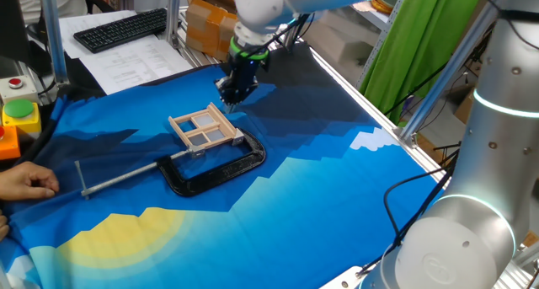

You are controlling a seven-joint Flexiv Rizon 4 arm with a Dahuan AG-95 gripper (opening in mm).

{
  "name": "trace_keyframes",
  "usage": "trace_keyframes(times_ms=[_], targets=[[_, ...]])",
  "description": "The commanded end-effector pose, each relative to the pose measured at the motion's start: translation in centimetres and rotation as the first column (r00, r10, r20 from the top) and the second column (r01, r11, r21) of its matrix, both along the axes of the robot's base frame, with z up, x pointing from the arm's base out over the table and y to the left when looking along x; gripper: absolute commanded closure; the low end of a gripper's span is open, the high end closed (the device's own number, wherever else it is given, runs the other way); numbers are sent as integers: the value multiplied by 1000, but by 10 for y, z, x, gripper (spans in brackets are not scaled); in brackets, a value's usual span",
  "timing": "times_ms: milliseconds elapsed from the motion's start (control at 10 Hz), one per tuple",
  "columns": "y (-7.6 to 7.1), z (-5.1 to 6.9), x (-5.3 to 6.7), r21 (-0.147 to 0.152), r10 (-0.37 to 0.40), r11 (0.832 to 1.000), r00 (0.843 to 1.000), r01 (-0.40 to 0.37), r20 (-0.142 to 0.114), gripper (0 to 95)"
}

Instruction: Close a sliding window

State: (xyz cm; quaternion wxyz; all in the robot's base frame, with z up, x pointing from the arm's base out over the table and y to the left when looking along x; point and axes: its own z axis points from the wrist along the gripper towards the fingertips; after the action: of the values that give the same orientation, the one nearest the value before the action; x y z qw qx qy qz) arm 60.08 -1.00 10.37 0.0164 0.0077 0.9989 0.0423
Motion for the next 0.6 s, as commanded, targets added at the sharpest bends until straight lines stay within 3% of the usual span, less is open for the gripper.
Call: trace_keyframes(times_ms=[100,400,500,600], targets=[[2,-9,0,-12,9,1000,1000,-9,-2,950],[3,-9,-1,-4,-7,1000,1000,7,-31,950],[3,-9,-1,6,8,1000,1000,-8,-20,950],[3,-9,-1,-7,-10,1000,1000,10,12,950]])
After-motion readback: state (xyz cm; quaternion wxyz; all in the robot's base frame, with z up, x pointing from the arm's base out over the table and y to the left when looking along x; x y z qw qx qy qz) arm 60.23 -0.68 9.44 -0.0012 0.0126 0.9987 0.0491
